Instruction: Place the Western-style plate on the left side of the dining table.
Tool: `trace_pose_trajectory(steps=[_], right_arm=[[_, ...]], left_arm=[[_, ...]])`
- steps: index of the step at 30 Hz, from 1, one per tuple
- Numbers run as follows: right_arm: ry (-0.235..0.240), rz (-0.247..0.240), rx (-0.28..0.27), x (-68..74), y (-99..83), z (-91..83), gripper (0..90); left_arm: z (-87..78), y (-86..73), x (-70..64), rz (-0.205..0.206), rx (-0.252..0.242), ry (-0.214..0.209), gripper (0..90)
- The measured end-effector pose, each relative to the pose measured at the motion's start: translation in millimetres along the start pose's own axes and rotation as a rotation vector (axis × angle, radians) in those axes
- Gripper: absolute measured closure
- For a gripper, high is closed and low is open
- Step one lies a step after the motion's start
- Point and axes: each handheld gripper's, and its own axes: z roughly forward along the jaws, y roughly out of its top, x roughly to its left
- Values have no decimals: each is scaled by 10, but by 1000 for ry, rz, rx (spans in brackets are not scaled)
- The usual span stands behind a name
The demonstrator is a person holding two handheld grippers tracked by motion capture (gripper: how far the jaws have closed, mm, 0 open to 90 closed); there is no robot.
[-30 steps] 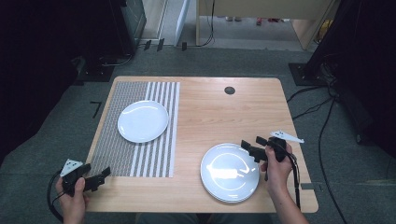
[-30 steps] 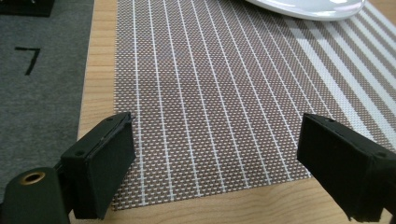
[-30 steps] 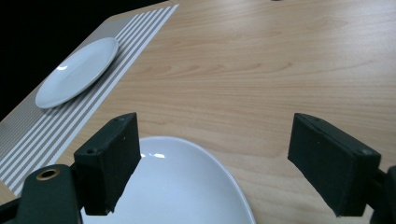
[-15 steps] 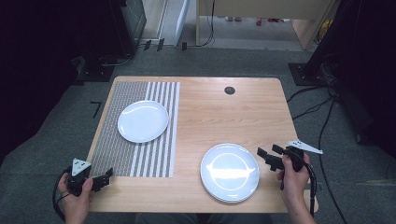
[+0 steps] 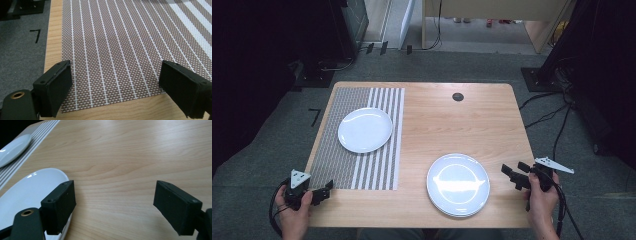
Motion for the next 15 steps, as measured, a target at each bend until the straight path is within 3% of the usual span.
trace_pose_trajectory(steps=[6, 15], right_arm=[[-31, 15, 2, -134, -72, -122, 176], [-81, 0, 33, -273, -182, -240, 176]], left_arm=[[0, 0, 0, 0, 0, 0, 115], [0, 0, 0, 1, 0, 0, 115]])
